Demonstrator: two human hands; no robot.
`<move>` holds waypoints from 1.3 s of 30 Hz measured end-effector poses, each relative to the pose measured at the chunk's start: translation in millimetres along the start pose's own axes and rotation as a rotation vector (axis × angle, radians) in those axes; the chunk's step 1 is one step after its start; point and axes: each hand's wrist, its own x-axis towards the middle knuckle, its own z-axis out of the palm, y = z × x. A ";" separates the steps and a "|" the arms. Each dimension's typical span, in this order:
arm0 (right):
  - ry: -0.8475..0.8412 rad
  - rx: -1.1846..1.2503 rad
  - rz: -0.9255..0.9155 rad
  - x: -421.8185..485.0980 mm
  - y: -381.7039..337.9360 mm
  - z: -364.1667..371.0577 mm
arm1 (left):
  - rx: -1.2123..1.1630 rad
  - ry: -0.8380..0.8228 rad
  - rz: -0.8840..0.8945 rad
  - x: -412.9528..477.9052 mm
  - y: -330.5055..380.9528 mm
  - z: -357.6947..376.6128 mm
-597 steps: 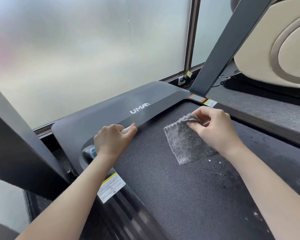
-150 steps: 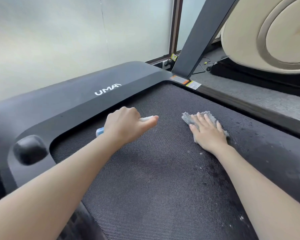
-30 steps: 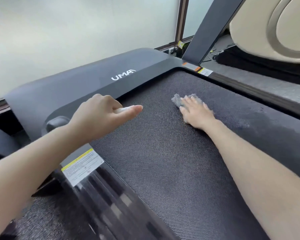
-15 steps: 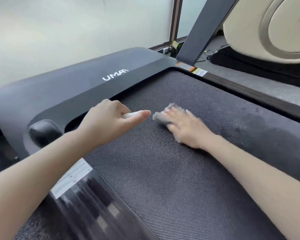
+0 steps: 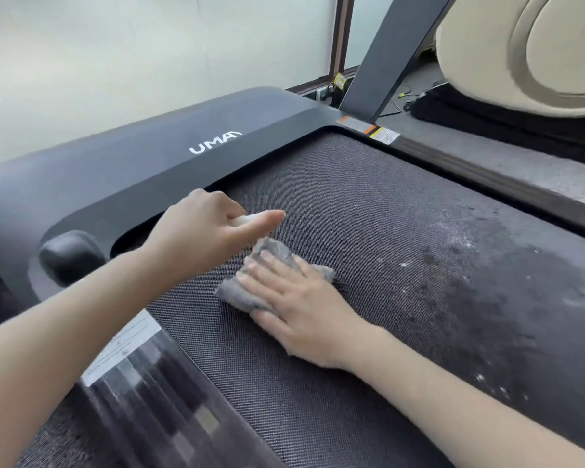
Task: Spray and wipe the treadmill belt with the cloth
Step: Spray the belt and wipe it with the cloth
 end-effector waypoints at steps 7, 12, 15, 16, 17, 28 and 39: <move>-0.058 -0.028 -0.052 -25.3 -15.9 0.2 | -0.014 0.006 0.023 -8.6 -4.4 -9.1; -0.056 -0.114 0.190 30.6 13.7 -6.1 | -0.025 -0.009 0.032 -21.8 -16.8 -23.6; -0.031 -0.090 0.421 52.9 38.6 -11.9 | -0.032 -0.031 0.045 -31.6 -25.4 -31.2; -0.028 -0.082 0.473 56.2 40.1 -11.4 | -0.044 -0.038 0.050 -34.1 -27.7 -33.6; -0.026 -0.079 0.507 58.2 37.3 -9.6 | -0.062 -0.045 0.058 -35.9 -29.2 -35.6; 0.053 -0.039 0.341 23.7 -61.7 7.0 | -0.301 -0.132 0.215 -51.2 0.6 -16.7; 0.084 -0.046 0.215 -9.1 -63.5 15.9 | -0.265 -0.046 0.208 -43.2 5.0 2.6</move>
